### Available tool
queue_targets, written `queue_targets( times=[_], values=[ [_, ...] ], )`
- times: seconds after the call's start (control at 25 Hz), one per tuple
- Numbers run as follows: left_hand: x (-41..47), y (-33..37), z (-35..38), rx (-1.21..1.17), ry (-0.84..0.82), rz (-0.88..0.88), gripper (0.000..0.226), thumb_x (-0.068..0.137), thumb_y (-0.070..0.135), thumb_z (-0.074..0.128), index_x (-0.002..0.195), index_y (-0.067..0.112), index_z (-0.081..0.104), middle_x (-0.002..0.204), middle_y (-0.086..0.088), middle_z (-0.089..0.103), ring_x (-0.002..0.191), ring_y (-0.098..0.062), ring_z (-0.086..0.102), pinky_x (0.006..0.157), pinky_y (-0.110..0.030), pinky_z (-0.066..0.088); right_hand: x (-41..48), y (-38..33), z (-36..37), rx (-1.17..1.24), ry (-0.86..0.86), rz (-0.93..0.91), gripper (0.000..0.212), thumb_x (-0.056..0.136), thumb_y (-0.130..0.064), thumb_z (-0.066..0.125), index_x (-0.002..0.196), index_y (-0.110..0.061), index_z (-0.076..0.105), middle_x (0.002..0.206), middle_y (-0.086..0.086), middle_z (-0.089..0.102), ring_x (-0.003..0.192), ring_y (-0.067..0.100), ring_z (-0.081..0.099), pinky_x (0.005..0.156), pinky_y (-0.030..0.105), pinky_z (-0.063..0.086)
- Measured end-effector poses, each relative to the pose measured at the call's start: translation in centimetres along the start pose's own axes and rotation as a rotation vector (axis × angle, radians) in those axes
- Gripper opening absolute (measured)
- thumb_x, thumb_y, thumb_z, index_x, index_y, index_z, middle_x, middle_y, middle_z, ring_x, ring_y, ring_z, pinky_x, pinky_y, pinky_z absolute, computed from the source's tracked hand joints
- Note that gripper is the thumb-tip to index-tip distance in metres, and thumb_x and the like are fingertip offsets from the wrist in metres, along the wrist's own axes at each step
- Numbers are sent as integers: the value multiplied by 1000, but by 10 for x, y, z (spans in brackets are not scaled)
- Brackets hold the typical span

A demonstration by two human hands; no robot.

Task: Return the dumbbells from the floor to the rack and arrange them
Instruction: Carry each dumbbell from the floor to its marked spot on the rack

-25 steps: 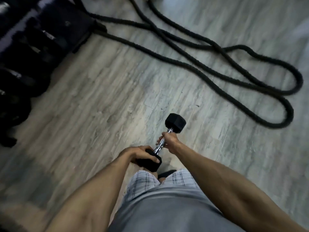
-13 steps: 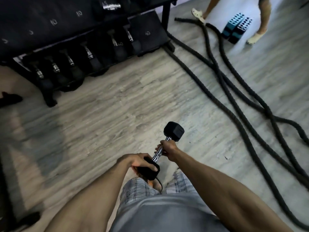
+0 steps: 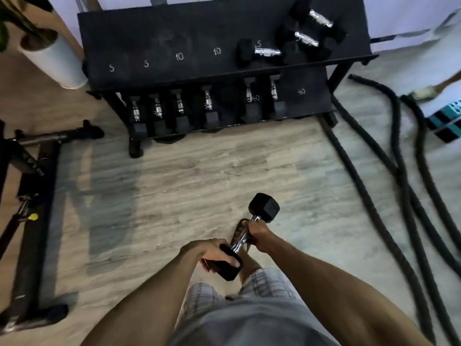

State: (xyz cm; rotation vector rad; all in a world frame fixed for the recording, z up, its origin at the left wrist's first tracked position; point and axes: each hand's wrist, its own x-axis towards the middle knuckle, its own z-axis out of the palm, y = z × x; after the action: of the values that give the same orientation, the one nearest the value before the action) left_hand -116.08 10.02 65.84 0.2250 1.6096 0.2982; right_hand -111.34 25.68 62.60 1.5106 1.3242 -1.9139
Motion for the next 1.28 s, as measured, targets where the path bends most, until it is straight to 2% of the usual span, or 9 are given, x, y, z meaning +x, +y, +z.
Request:
queue_targets(
  times=[0.12,0.44,0.6,0.76,0.88,1.04,1.08,1.2,1.28],
  values=[
    [4,20,-68,-58,28,-23,80,59,60,79,128,34,49,125,-2,57,102,-23,68,85,-39,60,33,-67,29,-9,-47,37,6,96,-1,43,91,-3,45,69,15,55,60,32,62,64,44,55],
    [23,61,-217,-139,172,3,81,63,55,79,133,30,46,134,0,50,112,-22,59,86,-37,58,99,-224,93,-163,-98,20,13,98,-3,41,86,-7,45,71,11,60,64,29,65,68,43,56],
    [47,71,-302,-164,117,-28,92,60,56,81,139,32,42,141,-1,43,117,-24,55,87,-41,58,141,-284,132,-177,-70,35,9,97,-6,43,89,-6,47,71,12,61,70,33,65,89,59,53],
    [58,87,-388,-56,92,-12,85,71,54,77,142,28,39,146,0,40,124,-22,51,92,-30,49,171,-347,168,-128,-32,35,4,98,-5,42,98,-4,45,71,13,60,67,30,64,82,52,55],
    [60,102,-451,-27,74,4,79,71,51,77,138,28,43,132,-1,47,109,-21,58,86,-33,55,187,-396,193,-83,-13,17,4,98,-5,42,96,-3,45,72,13,59,64,29,65,74,48,57],
    [59,123,-526,-14,58,2,77,64,54,80,129,31,48,122,2,51,104,-21,63,80,-36,60,206,-462,216,-66,1,-6,11,98,-5,41,88,-4,45,72,12,58,63,26,64,58,37,56],
    [62,130,-547,-21,58,-3,78,61,55,80,129,31,48,121,2,52,103,-21,63,81,-38,60,215,-480,222,-62,-3,-9,10,98,-5,41,90,-3,46,71,12,58,64,26,64,60,38,57],
    [71,151,-598,-30,75,-21,89,53,58,82,131,34,46,122,0,50,103,-23,63,82,-40,60,245,-529,236,-47,2,-7,9,95,-6,44,95,0,50,67,14,61,65,30,66,80,54,58],
    [80,169,-633,-51,84,-39,90,52,59,81,131,36,45,122,0,49,104,-22,62,82,-40,60,268,-563,244,-54,6,-11,9,93,-5,45,94,1,52,67,15,62,67,33,67,83,58,56]
  ],
)
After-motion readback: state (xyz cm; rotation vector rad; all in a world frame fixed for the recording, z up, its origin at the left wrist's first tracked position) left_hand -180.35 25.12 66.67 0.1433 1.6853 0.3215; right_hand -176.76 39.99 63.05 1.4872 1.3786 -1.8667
